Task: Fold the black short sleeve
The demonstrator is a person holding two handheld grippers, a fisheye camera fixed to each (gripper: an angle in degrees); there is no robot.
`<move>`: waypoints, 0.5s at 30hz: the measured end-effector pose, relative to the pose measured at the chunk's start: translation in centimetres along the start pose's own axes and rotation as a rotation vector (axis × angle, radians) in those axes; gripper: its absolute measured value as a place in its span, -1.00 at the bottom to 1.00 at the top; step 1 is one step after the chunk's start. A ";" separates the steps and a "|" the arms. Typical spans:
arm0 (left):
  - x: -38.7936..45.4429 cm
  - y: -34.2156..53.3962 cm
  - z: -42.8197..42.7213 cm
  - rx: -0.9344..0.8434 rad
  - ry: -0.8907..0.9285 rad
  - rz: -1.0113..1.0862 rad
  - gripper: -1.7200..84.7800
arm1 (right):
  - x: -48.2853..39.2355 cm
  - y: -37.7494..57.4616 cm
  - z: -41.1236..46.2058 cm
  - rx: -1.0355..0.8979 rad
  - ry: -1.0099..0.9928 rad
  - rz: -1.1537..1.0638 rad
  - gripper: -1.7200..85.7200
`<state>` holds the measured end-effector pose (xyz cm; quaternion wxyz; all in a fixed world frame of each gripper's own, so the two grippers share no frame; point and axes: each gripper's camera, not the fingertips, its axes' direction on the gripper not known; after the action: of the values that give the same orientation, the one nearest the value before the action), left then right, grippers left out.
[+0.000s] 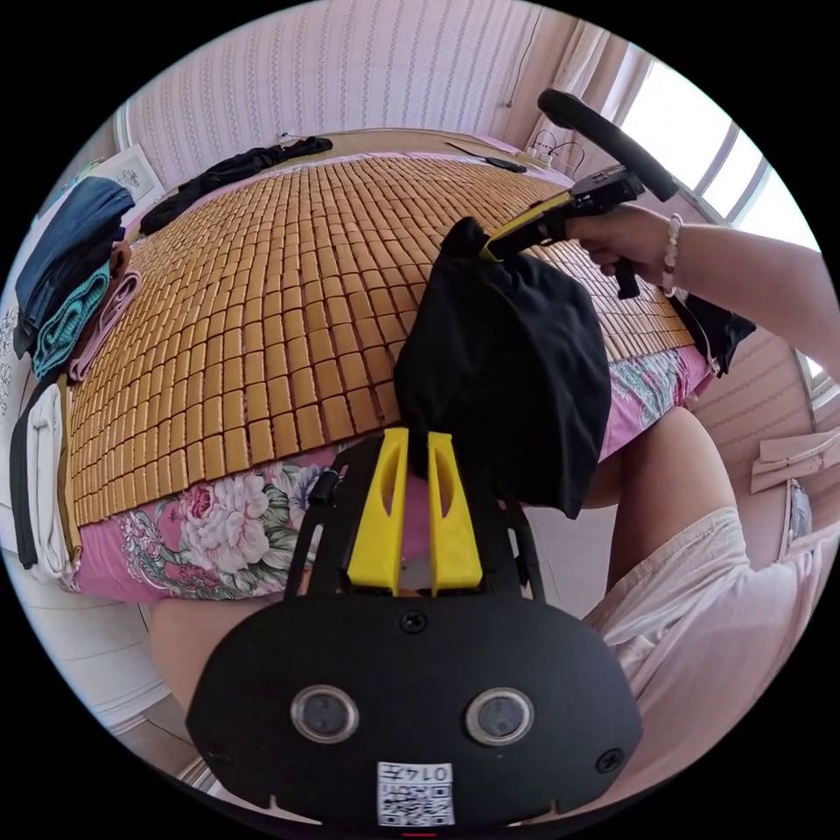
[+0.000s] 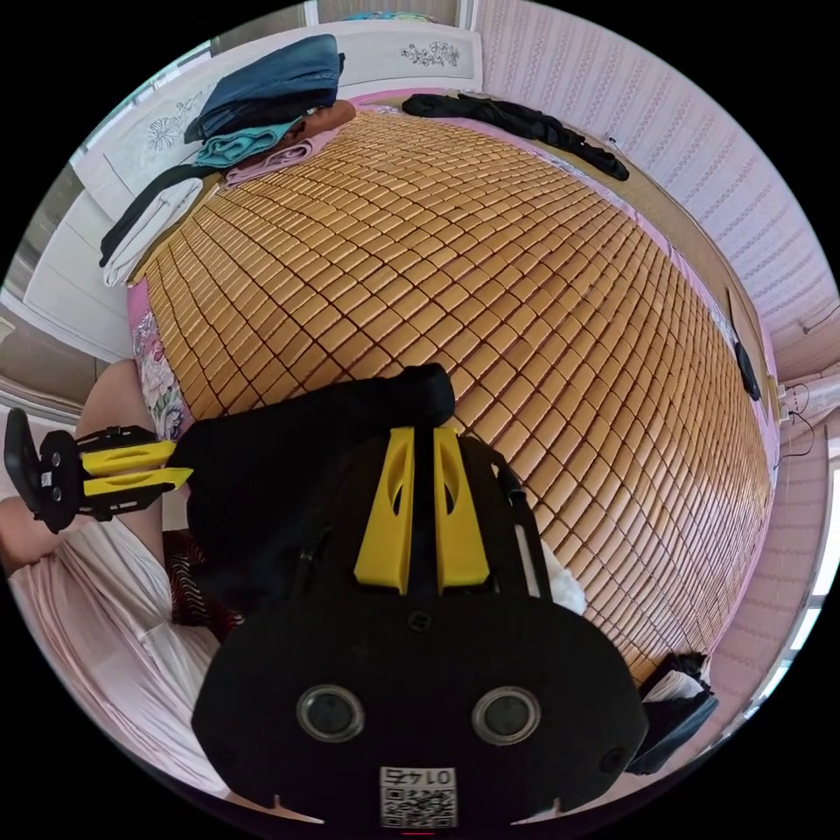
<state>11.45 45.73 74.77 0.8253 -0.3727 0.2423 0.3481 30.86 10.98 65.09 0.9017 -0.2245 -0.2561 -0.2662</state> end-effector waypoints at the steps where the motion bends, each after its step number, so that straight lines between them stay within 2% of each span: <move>1: 0.2 0.0 -0.5 0.004 0.007 0.002 -0.87 | -0.2 0.7 -0.7 0.014 0.003 -0.002 -0.91; 3: 0.5 -0.1 -1.5 0.017 0.014 0.012 -0.87 | -0.4 2.1 -1.9 0.052 -0.003 0.010 -0.91; 8: 2.5 -0.2 -4.9 0.039 0.038 0.090 -0.87 | 0.4 9.5 -7.3 0.285 -0.093 0.128 -0.91; 15: 6.9 -1.2 -9.8 0.057 0.054 0.279 -0.87 | 0.8 21.4 -13.7 0.498 -0.073 0.260 -0.91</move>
<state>15.44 40.23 64.85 0.7723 -0.3212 0.3238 0.4423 48.85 19.49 49.34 0.9458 -0.0363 -0.3153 -0.0689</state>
